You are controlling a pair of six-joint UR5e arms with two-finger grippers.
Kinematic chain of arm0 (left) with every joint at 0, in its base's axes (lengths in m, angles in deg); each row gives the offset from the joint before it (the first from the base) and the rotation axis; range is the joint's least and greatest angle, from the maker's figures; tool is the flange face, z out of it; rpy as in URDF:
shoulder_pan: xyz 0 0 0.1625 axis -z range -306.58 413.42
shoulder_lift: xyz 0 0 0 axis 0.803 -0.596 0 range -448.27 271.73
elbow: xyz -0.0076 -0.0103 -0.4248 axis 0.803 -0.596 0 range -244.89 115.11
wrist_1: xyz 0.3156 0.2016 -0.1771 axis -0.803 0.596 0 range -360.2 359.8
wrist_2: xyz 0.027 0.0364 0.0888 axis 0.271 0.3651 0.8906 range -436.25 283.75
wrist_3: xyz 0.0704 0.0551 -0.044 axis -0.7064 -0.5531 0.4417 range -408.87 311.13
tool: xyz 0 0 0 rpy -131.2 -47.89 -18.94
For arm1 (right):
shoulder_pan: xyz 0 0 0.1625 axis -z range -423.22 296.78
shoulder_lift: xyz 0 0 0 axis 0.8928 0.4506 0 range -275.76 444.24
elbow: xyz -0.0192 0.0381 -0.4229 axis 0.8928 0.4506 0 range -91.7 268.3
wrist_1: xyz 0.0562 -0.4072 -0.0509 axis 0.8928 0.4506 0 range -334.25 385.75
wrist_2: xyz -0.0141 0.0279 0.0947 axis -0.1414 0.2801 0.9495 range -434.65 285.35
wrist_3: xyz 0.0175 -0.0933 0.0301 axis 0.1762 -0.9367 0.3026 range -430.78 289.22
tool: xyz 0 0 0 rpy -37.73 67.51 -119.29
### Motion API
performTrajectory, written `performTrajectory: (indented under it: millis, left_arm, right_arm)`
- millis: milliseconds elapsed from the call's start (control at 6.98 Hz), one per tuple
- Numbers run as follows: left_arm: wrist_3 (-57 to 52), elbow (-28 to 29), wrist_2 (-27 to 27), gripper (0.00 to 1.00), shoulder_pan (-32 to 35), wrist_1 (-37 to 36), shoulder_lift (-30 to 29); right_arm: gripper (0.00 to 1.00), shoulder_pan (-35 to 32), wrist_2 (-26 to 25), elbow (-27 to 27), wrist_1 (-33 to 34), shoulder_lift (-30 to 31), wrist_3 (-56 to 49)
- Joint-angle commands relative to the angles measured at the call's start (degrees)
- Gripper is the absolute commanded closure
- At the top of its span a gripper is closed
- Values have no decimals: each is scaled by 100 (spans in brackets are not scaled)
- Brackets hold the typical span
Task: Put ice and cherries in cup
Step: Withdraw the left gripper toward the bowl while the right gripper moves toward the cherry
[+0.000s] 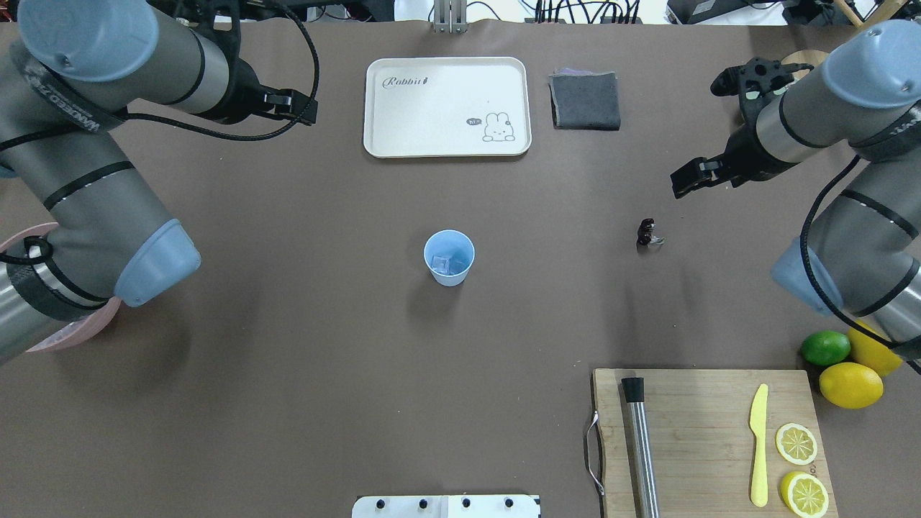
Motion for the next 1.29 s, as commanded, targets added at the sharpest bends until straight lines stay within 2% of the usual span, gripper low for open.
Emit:
performTrajectory:
  millis: [0,143,287,573,1146]
  left_arm:
    - [-113,-7,-137,3,133,1,69]
    - [-122,-7,-172,3,150,-8,61]
    - [-113,2,-181,3,151,-8,60]
    - [-113,2,-199,3,151,-8,52]
    - [-113,2,-199,3,150,-8,25]
  right_arm:
    - [0,464,-526,726,-931,-40,121]
    - [0,578,-580,1410,-1921,-84,644]
    - [0,632,-598,1582,-2348,-128,919]
    - [0,615,-537,1392,-2309,-120,991]
    - [5,808,-589,1417,-2309,-58,1255]
